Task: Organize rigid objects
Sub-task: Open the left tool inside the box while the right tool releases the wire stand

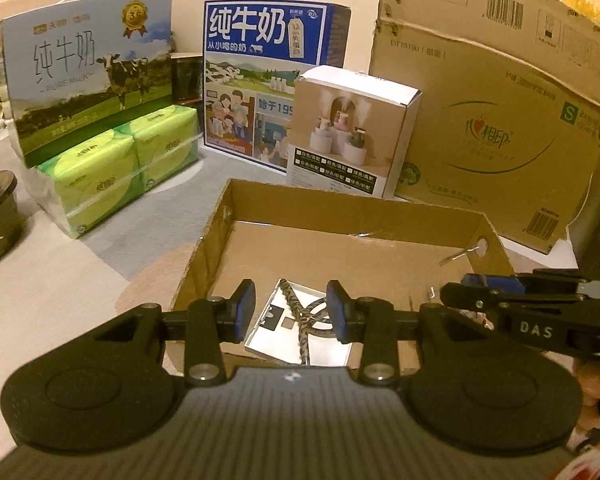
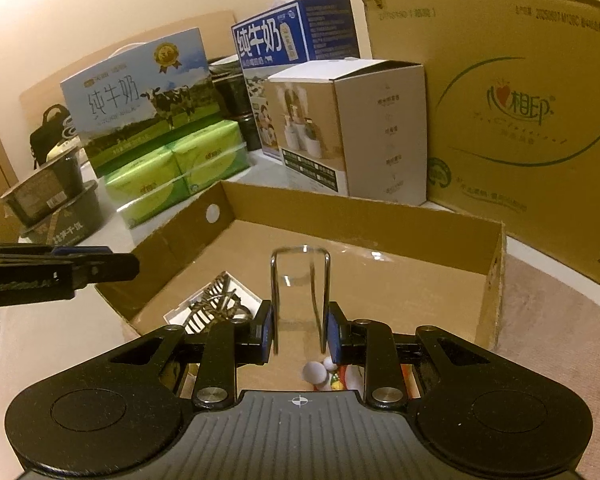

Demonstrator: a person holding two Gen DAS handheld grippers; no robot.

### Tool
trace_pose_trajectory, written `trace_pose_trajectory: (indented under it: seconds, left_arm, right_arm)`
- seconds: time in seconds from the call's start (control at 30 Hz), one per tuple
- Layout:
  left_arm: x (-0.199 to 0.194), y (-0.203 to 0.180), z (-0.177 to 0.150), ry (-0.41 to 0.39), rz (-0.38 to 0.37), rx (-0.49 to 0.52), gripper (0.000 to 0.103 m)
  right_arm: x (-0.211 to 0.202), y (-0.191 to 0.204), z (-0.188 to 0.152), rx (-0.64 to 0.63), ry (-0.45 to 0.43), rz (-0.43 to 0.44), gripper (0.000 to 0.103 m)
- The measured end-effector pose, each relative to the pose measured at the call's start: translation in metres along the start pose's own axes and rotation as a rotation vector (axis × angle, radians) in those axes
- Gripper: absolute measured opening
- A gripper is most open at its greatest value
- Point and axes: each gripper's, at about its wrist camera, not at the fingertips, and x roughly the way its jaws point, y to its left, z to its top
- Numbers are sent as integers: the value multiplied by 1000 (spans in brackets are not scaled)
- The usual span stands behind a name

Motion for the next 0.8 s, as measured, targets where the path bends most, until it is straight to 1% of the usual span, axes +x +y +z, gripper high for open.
trace_pose_trajectory:
  seconds: [0.03,0.07,0.1,0.13,0.17,0.2,0.23,0.27,0.37,0.5,0.8]
  left_arm:
    - [-2,1,-1,-2,2,-2,38]
    - [-5,1,-2,-4,5,-5,43]
    - [-8,2,-4,-9,6,-7,45]
    - [-11,2,-6,-11,7,-9,48]
    - [-15,2,-8,-12,9,-10,49]
    - [-18,2,-11,-13,10,-9,49]
    - [-22,2,-14,-15,12,-10,51]
    - [-27,2,-17,-16,13,-14,54]
    - [-41,1,-26,-17,12,-33,55]
    - [-62,-4,-41,-19,17,-48,58]
    - [-114,-17,-80,-23,45,-83,63]
  right_arm:
    - [0,1,0,-9,-11,7,27]
    - [1,3,0,-24,-14,13,28]
    - [1,3,0,-31,-8,12,31]
    - [0,3,0,-30,-6,6,43]
    - [-4,2,-2,-23,-16,1,58]
    - [-9,1,-4,-18,-30,-3,62]
    - [-13,1,-6,-18,-37,-6,63]
    - [-19,1,-9,-21,-39,-7,64]
    - [-38,2,-20,-32,-47,-17,64]
    - [-68,3,-38,-2,-63,-27,65]
    - [-137,19,-76,13,-89,-50,67]
